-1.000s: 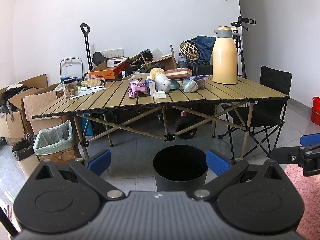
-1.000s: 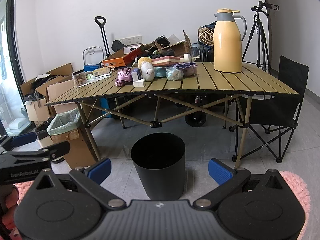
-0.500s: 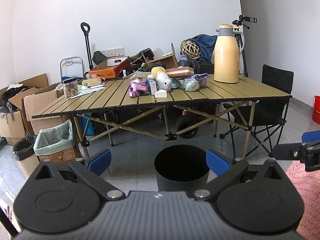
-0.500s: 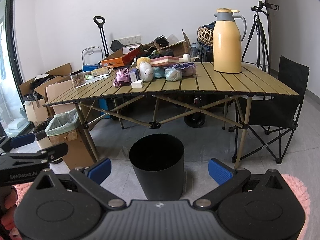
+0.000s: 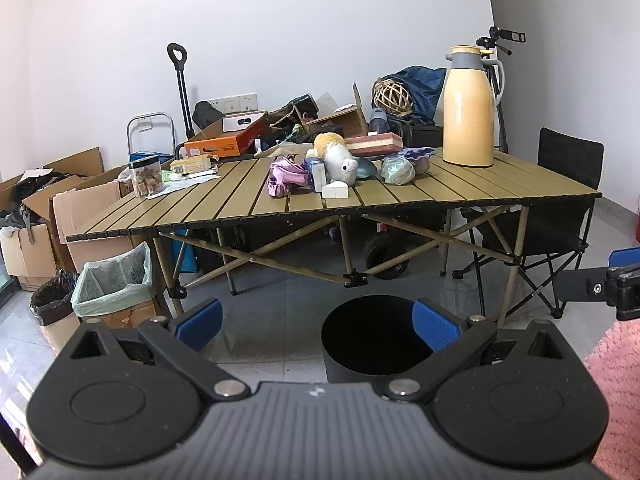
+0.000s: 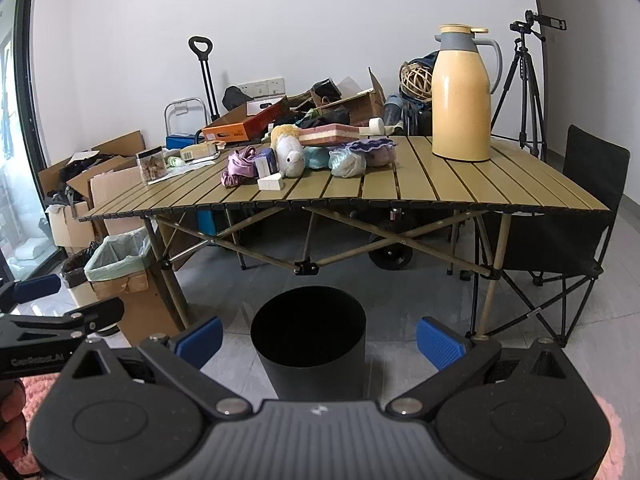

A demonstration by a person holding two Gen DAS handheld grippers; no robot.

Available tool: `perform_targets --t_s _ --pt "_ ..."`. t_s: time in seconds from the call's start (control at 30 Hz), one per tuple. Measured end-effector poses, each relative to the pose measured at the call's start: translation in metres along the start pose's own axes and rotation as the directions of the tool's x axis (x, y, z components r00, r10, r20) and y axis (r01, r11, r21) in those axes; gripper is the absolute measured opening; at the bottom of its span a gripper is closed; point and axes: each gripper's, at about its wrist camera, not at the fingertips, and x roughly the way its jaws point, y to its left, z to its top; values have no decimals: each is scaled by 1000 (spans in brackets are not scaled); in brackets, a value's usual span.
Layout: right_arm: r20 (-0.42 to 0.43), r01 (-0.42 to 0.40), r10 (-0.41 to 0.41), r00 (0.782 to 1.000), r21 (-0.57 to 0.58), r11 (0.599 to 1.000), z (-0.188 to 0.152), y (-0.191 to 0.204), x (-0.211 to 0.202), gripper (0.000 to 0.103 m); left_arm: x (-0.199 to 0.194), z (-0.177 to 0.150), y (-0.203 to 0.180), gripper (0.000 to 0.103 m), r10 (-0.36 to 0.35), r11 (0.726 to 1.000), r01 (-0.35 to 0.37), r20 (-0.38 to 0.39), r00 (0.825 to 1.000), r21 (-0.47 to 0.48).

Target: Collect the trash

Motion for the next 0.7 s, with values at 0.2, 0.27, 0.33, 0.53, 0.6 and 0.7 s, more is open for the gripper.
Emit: perform_targets --t_s 0.2,0.27,0.33,0.53,0.6,0.7 --pt "7 -8 8 1000 -4 1000 11 -7 21 103 17 9 -1 103 13 1000 -13 6 1000 6" --pt "10 -13 13 1000 -5 1000 15 -9 28 103 23 13 -1 103 14 1000 -14 6 1000 7" --pt "15 -24 24 1000 -5 1000 19 -11 34 103 30 17 -2 103 17 1000 -17 9 1000 10" --pt "49 -55 56 997 -5 998 33 -14 53 103 52 31 -4 103 33 999 -33 17 999 10" --pt "70 -53 53 996 0 999 38 -16 59 103 59 36 -4 103 40 999 -41 20 999 10" --pt "91 -51 50 995 4 999 46 -19 70 103 71 42 -4 103 48 999 -48 23 999 9"
